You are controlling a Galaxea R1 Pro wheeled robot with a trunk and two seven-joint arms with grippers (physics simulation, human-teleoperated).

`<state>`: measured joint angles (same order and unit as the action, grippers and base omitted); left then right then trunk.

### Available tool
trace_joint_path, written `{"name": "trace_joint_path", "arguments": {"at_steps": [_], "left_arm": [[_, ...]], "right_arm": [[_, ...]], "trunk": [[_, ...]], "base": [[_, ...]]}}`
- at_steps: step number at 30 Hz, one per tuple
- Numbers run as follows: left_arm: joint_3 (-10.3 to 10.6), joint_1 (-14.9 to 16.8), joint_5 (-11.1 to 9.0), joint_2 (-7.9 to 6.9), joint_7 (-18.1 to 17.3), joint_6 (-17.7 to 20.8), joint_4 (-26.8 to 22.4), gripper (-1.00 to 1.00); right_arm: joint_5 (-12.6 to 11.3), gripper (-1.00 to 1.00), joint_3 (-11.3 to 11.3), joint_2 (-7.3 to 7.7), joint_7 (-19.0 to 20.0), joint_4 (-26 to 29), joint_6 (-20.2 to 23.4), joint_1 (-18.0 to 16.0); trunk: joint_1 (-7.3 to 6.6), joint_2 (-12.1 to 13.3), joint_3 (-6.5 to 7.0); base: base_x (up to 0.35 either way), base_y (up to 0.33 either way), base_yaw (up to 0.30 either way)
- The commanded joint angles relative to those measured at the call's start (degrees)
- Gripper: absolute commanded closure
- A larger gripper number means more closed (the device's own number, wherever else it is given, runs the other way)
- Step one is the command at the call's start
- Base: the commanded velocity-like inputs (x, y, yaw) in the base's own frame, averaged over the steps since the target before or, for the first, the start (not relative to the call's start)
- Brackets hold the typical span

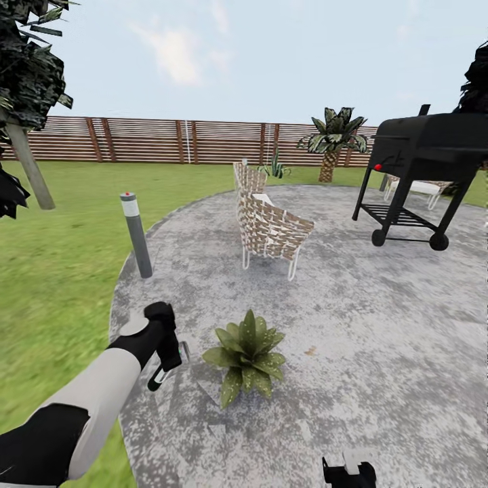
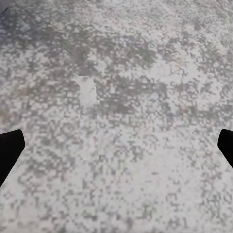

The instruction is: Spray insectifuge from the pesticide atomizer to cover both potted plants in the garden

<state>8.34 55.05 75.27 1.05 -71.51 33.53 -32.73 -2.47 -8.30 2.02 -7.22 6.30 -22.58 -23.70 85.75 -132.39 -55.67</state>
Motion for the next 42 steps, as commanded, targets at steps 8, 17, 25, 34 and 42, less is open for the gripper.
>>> {"name": "trace_joint_path", "arguments": {"at_steps": [8,17,25,34,42], "left_arm": [[0.3,-0.6,0.3,1.33,-0.3,0.4,-0.1,1.00],[0.2,-0.6,0.3,2.58,-0.4,0.6,0.0,1.00],[0.2,-0.9,0.3,2.58,-0.4,0.3,0.8,1.00],[0.5,-3.7,2.7,1.81,-0.4,-0.1,1.0,1.00],[0.1,-5.1,2.5,1.84,-0.2,0.2,1.2,1.00]], "right_arm": [[-0.4,-1.00,-0.4,0.08,-0.3,-0.1,-0.1,0.0],[-0.4,-1.00,-0.4,0.09,-0.3,-0.1,-0.1,0.0],[-0.4,-1.00,-0.4,0.09,-0.3,-0.1,-0.1,0.0],[-0.4,-1.00,-0.4,0.09,-0.3,-0.1,-0.2,0.0],[-0.3,-1.00,-0.4,0.09,-0.3,-0.1,-0.2,0.0]], "trunk": [[-0.01,0.0,-0.05],[-0.01,0.0,-0.05],[-0.01,0.0,-0.05],[-0.01,0.0,-0.05],[-0.01,0.0,-0.05]], "base": [[0.015,0.269,-0.241],[0.126,0.279,-0.267],[0.212,0.205,-0.220],[0.015,0.013,-0.010],[0.000,0.000,0.000]]}}
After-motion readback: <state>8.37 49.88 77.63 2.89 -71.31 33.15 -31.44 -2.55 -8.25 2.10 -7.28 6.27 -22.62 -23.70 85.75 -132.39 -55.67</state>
